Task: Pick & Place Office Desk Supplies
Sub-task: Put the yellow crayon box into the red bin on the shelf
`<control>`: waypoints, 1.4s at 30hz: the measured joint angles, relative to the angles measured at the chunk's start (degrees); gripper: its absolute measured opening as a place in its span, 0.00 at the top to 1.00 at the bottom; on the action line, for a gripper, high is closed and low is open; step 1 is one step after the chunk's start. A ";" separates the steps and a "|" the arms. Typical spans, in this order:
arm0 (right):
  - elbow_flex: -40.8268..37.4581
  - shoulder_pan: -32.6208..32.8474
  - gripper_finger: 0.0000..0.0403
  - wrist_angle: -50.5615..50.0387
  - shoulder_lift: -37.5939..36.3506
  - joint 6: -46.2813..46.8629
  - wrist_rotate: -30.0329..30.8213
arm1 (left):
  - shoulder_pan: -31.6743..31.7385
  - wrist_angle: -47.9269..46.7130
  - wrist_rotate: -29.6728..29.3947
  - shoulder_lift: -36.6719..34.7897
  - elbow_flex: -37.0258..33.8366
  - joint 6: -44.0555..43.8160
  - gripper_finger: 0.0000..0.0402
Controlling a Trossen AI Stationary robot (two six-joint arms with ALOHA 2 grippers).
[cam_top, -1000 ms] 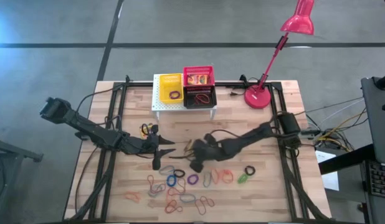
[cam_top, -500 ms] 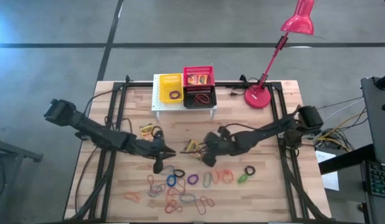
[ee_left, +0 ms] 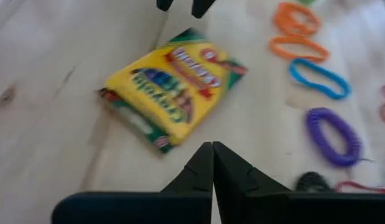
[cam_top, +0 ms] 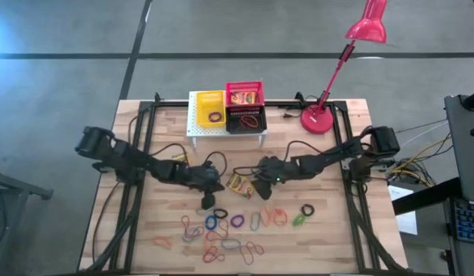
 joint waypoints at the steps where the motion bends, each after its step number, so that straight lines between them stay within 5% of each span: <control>1: 0.08 -0.37 0.57 0.28 0.55 -0.65 -0.29 | 0.59 -0.01 0.02 0.49 0.13 -0.76 0.99; 8: 2.15 -0.46 0.50 0.54 3.11 -2.45 -0.48 | 3.28 -0.42 -0.02 0.82 -0.44 -7.98 0.95; 21: 2.50 -0.46 0.54 1.95 4.29 -3.05 -0.04 | 3.28 2.66 -2.11 9.59 2.80 -13.24 0.72; 26: 2.46 -0.44 0.55 3.19 4.24 -3.96 -0.02 | 3.32 2.24 -2.40 11.62 4.75 -12.78 0.77; 32: 2.48 0.24 0.54 3.63 4.22 -4.48 -0.06 | 3.39 1.56 -2.45 11.60 4.98 -9.13 0.98; 42: 2.70 3.42 0.54 3.80 4.13 -5.22 -0.04 | 3.18 -0.20 -1.39 6.48 4.85 -5.70 1.00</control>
